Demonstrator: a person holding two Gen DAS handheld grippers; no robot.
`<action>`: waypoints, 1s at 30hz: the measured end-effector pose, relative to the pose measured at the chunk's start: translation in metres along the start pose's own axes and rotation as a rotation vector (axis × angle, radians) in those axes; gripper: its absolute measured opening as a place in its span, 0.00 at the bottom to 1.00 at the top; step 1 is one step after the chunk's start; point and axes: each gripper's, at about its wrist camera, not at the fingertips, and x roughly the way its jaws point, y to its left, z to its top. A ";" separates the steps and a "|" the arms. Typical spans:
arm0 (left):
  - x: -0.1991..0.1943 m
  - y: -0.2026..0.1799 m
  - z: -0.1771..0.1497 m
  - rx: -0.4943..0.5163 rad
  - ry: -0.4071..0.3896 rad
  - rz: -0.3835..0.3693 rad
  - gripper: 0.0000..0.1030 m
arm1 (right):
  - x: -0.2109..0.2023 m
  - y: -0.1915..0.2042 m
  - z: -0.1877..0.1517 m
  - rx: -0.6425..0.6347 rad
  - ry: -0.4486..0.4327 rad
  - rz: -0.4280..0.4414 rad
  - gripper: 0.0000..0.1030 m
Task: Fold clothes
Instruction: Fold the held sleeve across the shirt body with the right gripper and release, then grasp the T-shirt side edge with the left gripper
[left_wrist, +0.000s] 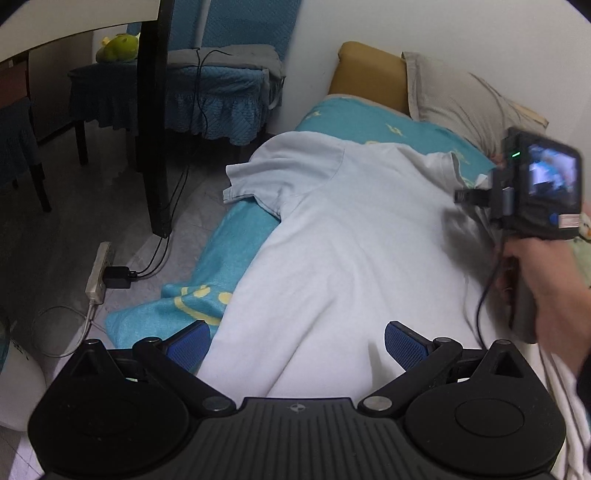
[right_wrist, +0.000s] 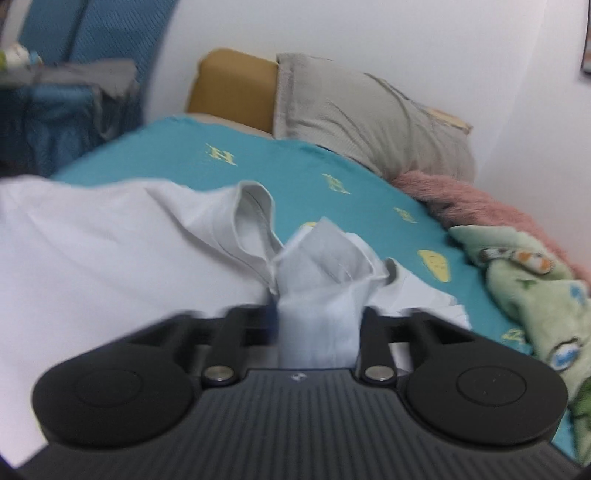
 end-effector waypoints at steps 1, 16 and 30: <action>-0.001 0.000 0.000 0.003 -0.002 -0.001 0.99 | -0.003 -0.002 0.001 0.012 -0.004 0.021 1.00; -0.040 -0.022 -0.026 0.195 -0.099 0.046 0.99 | -0.284 -0.133 -0.031 0.366 -0.005 0.177 1.00; -0.115 -0.043 -0.064 0.291 -0.124 -0.003 0.99 | -0.399 -0.194 -0.129 0.552 -0.085 0.155 1.00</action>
